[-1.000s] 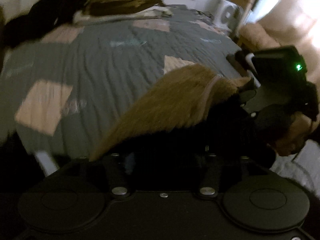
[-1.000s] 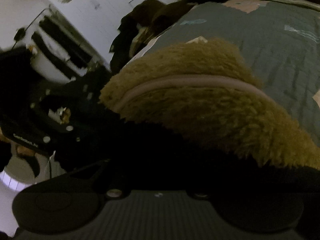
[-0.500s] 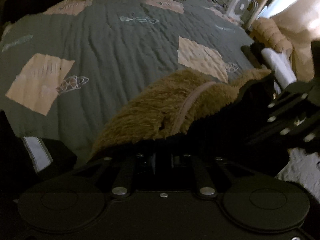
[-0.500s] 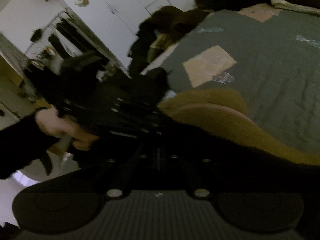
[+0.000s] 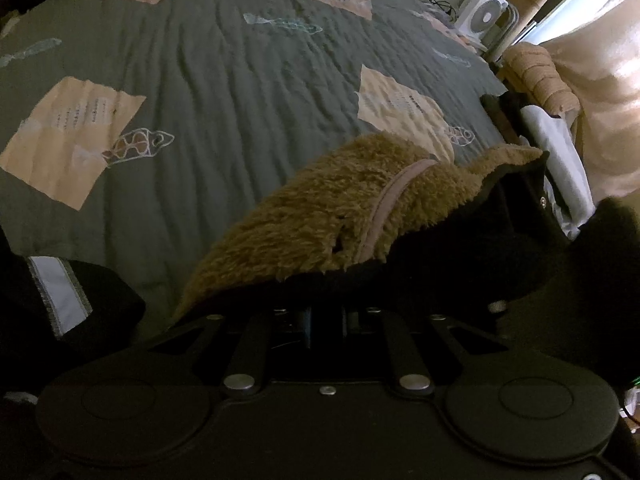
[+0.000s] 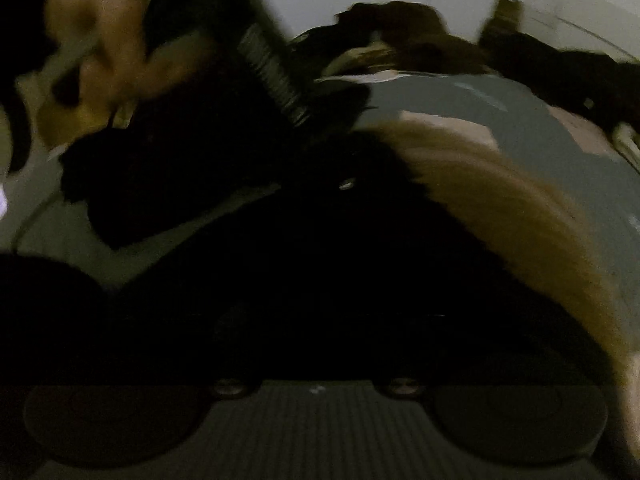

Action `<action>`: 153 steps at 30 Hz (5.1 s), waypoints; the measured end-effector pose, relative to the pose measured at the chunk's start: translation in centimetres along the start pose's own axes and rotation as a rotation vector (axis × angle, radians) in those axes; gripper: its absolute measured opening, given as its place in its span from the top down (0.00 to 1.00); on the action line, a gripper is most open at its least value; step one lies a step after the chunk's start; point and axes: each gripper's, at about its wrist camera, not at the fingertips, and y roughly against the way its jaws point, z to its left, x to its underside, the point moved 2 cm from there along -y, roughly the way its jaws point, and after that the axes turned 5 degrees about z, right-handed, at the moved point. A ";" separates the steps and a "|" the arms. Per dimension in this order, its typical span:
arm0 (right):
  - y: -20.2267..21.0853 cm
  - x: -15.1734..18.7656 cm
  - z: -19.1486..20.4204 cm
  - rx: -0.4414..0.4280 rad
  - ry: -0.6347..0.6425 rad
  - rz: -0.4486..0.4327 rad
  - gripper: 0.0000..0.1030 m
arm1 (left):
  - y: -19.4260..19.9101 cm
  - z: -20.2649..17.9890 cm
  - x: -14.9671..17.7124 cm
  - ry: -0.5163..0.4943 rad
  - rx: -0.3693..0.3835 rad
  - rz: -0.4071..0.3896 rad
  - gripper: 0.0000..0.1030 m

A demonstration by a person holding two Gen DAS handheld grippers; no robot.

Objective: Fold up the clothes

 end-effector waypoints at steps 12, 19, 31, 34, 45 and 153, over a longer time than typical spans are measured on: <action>-9.4 -0.4 -1.9 0.010 -0.053 0.120 0.25 | -1.8 0.9 0.1 -0.021 -0.049 0.062 0.84; -8.0 -0.3 -3.6 -0.031 -0.180 0.073 0.83 | -3.1 0.8 0.6 -0.064 -0.116 0.108 0.53; 0.8 0.7 -3.9 -0.074 -0.293 -0.090 1.00 | -1.7 1.9 1.4 -0.018 -0.092 0.074 0.85; 3.9 0.7 -4.6 -0.112 -0.376 -0.182 1.00 | -1.7 2.1 1.8 -0.014 -0.092 0.084 0.85; 4.1 0.2 -3.7 -0.052 -0.279 -0.066 0.92 | -1.5 2.6 3.2 -0.001 -0.093 0.123 0.85; 13.1 2.4 -3.6 -0.309 -0.777 -0.296 0.89 | 10.4 -5.6 7.2 0.070 0.136 -0.277 0.89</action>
